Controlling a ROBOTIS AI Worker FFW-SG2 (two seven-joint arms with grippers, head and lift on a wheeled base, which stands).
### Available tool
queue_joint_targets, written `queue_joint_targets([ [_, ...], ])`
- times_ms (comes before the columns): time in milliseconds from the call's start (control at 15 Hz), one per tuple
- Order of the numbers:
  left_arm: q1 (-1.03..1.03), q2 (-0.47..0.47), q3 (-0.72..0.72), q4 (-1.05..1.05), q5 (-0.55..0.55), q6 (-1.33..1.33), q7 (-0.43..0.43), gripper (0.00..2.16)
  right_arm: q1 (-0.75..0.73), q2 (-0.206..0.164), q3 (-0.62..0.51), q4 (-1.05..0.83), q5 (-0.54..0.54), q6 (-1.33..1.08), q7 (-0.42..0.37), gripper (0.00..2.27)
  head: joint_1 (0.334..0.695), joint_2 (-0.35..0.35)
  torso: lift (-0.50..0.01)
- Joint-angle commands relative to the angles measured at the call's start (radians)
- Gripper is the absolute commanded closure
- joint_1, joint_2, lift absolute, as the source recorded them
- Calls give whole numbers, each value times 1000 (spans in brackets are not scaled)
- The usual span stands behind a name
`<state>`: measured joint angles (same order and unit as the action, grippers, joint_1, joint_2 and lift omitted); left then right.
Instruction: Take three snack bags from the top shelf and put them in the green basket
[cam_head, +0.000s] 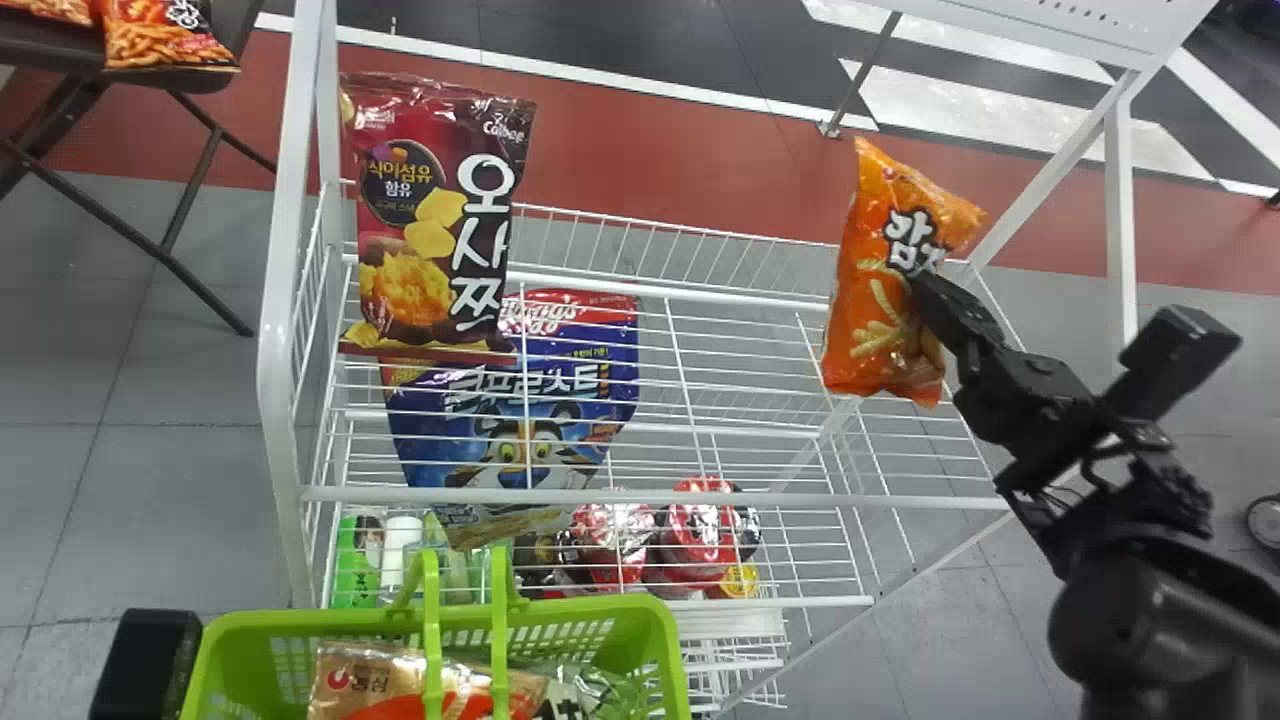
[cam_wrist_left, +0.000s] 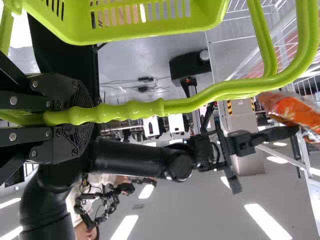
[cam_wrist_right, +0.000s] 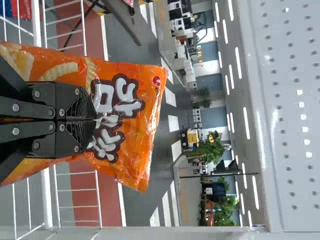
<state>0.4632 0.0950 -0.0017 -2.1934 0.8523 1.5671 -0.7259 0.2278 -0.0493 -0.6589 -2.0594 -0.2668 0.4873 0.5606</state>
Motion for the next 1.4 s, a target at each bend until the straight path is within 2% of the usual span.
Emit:
queue_joint_targets([
  [0, 0, -1, -4, -3, -1, 4, -1, 1393, 76, 50, -62, -150, -94, 144, 39, 2128, 695, -350, -28],
  [200, 0, -9, -8, 6, -9, 4, 5, 1393, 183, 50, -122, -349, -173, 399, 156, 2128, 695, -350, -28],
  [400, 9, -12, -15, 1, -7, 4, 8, 1393, 320, 50, -50, -433, -227, 457, 182, 2128, 695, -350, -28],
  [667, 18, -12, -27, -12, -10, 3, 22, 1393, 501, 50, 73, -545, -207, 577, 245, 2128, 695, -350, -28],
  [867, 15, -12, -34, -26, -12, 3, 33, 1393, 530, 50, 154, -536, -158, 794, 297, 2128, 695, -350, -28],
  [1133, 12, -14, -55, -23, -19, -21, 36, 1393, 574, 50, 306, -458, -60, 859, 325, 2132, 695, -350, -28],
  [1333, 12, -12, -61, -23, -24, -25, 33, 1393, 574, 50, 325, -406, -19, 859, 311, 2132, 695, -350, -28],
])
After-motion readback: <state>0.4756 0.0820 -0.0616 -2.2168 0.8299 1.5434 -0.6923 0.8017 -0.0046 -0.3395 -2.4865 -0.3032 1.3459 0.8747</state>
